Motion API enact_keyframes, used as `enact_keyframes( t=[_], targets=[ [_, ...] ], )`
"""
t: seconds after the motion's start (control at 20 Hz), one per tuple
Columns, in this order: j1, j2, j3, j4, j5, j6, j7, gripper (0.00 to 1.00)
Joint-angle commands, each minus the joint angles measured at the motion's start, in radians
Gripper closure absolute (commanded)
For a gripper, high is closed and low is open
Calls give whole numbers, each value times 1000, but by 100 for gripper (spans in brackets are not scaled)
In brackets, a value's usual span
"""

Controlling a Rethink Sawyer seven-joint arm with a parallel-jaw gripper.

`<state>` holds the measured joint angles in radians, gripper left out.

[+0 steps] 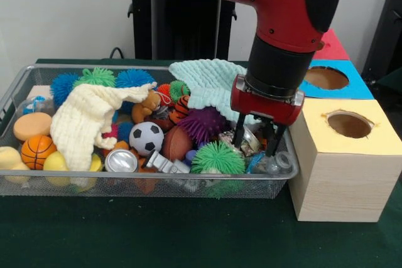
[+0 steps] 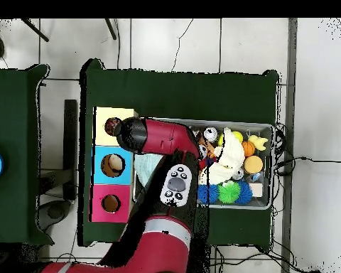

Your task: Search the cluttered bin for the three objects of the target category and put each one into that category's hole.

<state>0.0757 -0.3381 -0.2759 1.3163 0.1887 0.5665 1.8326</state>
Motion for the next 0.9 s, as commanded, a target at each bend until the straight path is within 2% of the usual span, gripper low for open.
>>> enact_keyframes(
  t=[0.05, 0.3, 0.45, 0.7, 0.9],
  targets=[
    [14, 75, 7, -66, 57, 129, 280, 0],
    [-18, 98, 20, -78, 43, 113, 229, 0],
    [-45, 145, 32, -117, 27, 78, 194, 0],
    [-65, 176, 37, -132, 13, 30, 177, 0],
    [-88, 151, 38, -93, -5, 17, 151, 0]
  ],
)
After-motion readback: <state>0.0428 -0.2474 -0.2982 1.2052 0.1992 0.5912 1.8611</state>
